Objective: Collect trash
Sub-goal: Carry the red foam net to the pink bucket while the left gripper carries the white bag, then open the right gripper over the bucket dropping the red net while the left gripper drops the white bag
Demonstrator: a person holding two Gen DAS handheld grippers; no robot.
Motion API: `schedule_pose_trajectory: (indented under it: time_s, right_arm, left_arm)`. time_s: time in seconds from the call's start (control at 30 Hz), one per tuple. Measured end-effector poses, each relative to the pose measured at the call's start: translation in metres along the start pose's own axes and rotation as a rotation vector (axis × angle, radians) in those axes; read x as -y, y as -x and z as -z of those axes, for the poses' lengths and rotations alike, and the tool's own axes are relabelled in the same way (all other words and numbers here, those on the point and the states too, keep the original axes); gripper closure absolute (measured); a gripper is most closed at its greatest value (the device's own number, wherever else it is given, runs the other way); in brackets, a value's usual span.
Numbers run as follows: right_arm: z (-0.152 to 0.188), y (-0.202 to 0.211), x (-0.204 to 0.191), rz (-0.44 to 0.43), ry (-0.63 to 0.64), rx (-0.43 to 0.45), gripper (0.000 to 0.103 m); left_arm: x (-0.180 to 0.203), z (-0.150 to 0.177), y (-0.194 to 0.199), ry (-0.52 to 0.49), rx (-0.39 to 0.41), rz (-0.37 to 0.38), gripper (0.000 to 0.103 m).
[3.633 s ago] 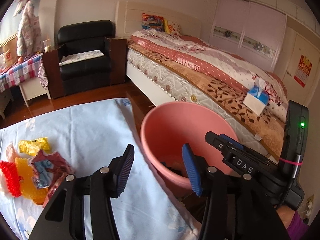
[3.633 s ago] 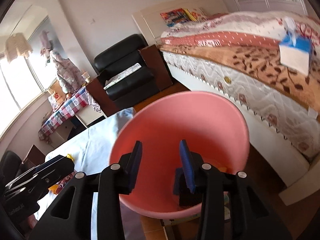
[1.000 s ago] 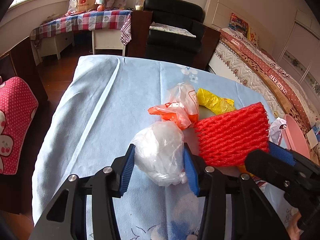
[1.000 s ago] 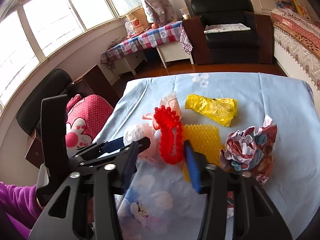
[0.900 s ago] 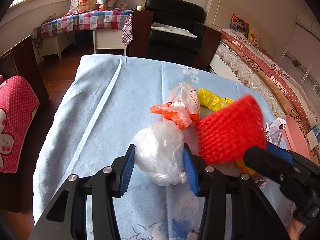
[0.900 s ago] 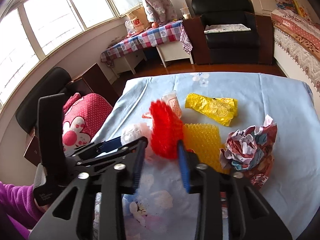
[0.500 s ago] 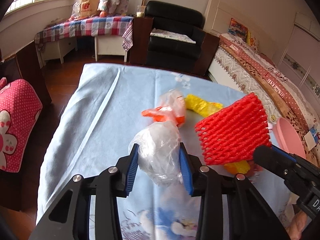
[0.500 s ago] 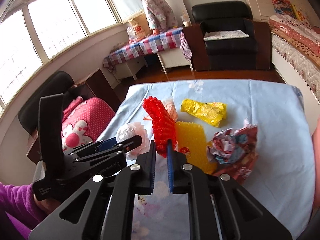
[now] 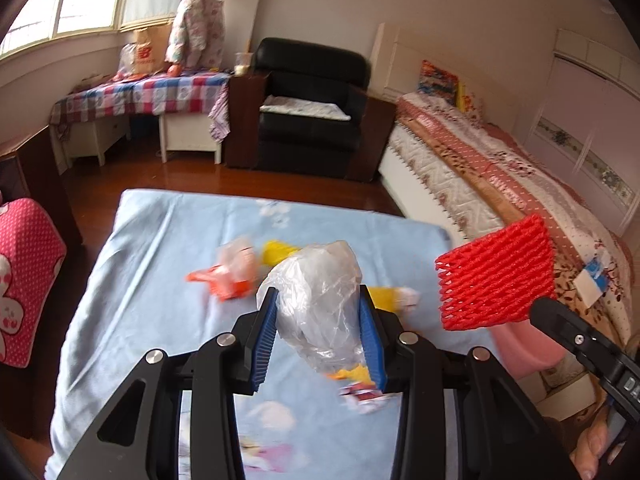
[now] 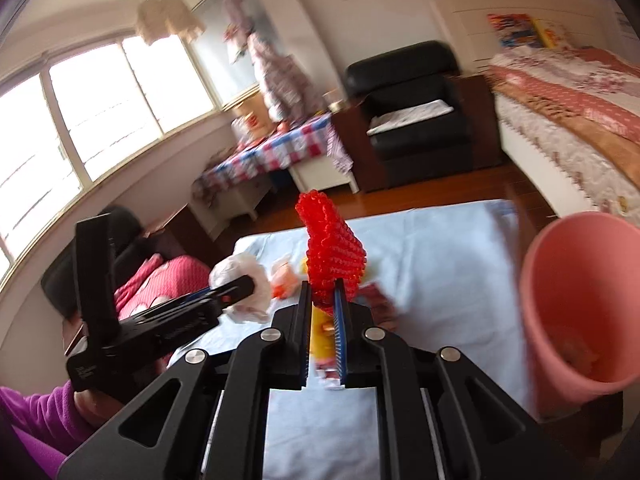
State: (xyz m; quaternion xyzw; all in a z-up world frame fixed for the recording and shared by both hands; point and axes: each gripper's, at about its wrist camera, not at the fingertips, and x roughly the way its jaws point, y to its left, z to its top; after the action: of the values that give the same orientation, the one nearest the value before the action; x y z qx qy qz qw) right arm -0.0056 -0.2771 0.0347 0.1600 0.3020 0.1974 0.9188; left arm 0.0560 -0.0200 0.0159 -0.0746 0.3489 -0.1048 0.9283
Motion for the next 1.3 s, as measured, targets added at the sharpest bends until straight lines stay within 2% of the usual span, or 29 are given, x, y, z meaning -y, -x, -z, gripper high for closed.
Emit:
schedule_pose_trajectory:
  time_s: [0.3,0.5,0.8,1.0,1.3]
  right_arm:
    - [-0.006,0.045,0.066,0.121,-0.088,0.091,0.092]
    - [-0.004,0.068,0.105,0.195,-0.138,0.137,0.092]
    - [0.002,0.081,0.147,0.279,-0.183,0.137,0.092]
    - [0.007,0.088,0.167,0.309,-0.200,0.121,0.092]
    - [0.012,0.090,0.189,0.348,-0.225,0.093,0.092]
  left_arm:
    - [0.086,-0.009,-0.001,-0.100,0.014,0.098,0.066]
    - [0.127,-0.010,-0.012,-0.143,-0.003,0.140,0.065]
    - [0.174,-0.008,-0.033,-0.184,-0.035,0.190,0.065]
    - [0.212,-0.007,-0.042,-0.225,-0.027,0.233,0.065]
    - [0.250,0.003,-0.062,-0.258,-0.048,0.266,0.065]
